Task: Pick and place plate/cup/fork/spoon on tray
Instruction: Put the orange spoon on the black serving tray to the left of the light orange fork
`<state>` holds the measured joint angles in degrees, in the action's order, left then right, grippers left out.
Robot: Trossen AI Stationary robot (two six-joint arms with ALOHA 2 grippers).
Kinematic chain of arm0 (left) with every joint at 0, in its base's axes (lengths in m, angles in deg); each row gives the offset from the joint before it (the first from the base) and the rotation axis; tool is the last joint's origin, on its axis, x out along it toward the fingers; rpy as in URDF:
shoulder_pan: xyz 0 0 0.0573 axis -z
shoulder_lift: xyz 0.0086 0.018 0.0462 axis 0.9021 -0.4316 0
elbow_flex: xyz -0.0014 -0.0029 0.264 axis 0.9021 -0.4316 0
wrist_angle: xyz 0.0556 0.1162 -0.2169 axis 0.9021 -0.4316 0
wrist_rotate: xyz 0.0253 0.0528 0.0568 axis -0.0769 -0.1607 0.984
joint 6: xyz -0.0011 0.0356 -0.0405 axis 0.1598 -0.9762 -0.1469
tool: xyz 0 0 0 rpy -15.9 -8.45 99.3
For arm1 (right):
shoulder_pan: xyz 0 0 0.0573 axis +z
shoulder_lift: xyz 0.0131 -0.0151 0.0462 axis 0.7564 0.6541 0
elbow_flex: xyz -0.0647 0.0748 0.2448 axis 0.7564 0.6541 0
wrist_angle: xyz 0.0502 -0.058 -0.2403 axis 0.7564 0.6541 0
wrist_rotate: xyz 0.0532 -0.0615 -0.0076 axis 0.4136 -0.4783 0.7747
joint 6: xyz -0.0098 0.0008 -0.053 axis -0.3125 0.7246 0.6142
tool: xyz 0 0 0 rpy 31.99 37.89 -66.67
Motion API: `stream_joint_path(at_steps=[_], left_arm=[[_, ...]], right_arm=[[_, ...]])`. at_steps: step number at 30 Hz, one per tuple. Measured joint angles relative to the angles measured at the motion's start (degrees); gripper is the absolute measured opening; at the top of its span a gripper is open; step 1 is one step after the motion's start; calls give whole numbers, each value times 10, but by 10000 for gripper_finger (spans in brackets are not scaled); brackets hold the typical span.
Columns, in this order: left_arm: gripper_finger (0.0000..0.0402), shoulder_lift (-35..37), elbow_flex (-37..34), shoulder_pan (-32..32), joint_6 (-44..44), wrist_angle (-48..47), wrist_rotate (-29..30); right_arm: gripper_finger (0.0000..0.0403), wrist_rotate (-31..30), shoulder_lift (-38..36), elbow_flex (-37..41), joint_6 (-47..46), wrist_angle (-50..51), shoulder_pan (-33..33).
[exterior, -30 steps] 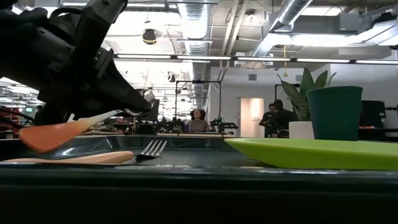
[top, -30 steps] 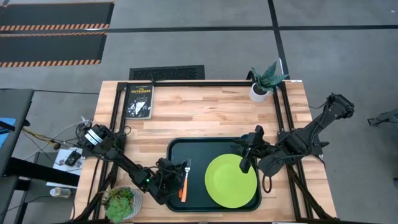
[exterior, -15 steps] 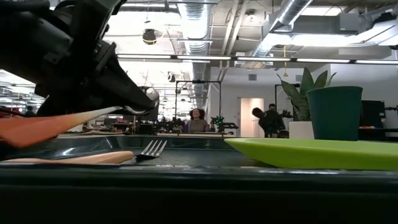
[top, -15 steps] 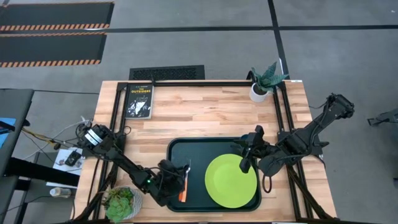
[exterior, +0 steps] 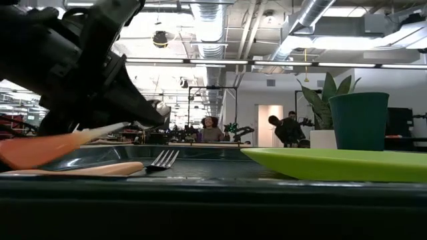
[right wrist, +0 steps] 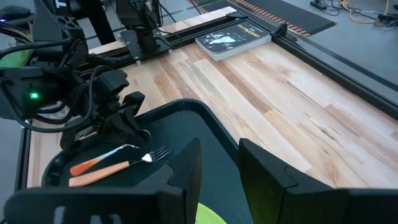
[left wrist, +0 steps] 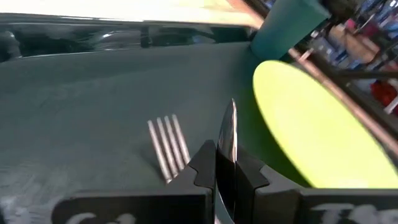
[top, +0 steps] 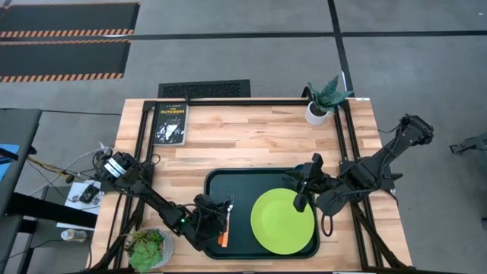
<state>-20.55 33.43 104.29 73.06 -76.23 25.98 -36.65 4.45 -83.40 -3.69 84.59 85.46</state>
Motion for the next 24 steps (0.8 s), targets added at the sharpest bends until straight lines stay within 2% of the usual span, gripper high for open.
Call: stream_joint_path(at_steps=[5,24], left_arm=[[2,0,0,1,19,-27,-21],[2,0,0,0,7,-16,-12]], right_arm=[[129,0,0,0,0,0,0],[129,0,0,0,-3,0,-1]])
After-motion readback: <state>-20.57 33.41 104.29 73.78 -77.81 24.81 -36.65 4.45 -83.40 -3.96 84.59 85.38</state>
